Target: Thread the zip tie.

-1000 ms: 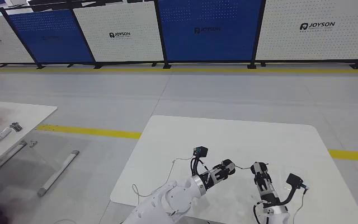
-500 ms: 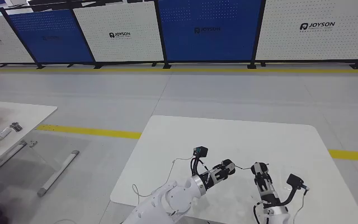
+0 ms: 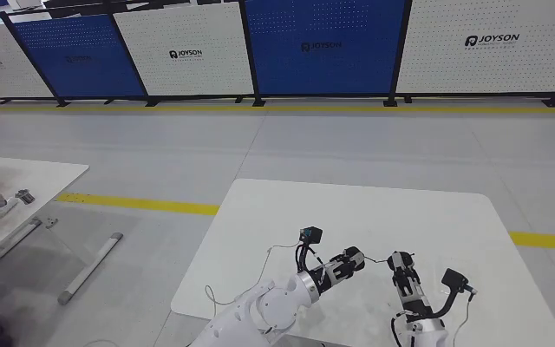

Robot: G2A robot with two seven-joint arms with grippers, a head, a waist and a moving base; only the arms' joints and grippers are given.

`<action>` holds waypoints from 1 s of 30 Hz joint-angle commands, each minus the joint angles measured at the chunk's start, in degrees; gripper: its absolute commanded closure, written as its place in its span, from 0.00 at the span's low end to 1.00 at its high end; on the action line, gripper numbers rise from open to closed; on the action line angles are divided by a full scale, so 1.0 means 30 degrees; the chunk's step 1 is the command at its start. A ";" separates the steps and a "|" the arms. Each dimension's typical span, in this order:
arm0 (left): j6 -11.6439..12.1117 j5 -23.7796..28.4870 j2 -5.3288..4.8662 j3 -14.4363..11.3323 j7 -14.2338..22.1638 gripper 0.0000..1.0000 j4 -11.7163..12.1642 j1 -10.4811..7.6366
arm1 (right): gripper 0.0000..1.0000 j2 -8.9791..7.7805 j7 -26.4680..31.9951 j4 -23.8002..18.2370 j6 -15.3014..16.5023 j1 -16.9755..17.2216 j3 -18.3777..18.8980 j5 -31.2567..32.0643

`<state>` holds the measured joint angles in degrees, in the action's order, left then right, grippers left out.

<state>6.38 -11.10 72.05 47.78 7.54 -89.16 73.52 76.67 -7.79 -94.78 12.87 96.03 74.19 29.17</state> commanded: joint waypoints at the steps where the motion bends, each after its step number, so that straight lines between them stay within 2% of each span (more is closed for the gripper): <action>1: 0.0000 0.0000 0.0000 0.0000 0.0000 1.00 0.0000 0.0000 | 1.00 0.0008 -0.0064 0.0024 -0.0014 -0.0017 0.0005 -0.0035; 30: 0.0000 0.0000 0.0000 0.0000 0.0000 1.00 0.0000 0.0000 | 1.00 0.0056 0.0203 0.0176 -0.0086 -0.0206 -0.0075 0.0074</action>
<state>6.38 -11.10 72.05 47.78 7.54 -89.16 73.52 76.83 -7.26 -94.31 12.55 95.48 74.01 29.43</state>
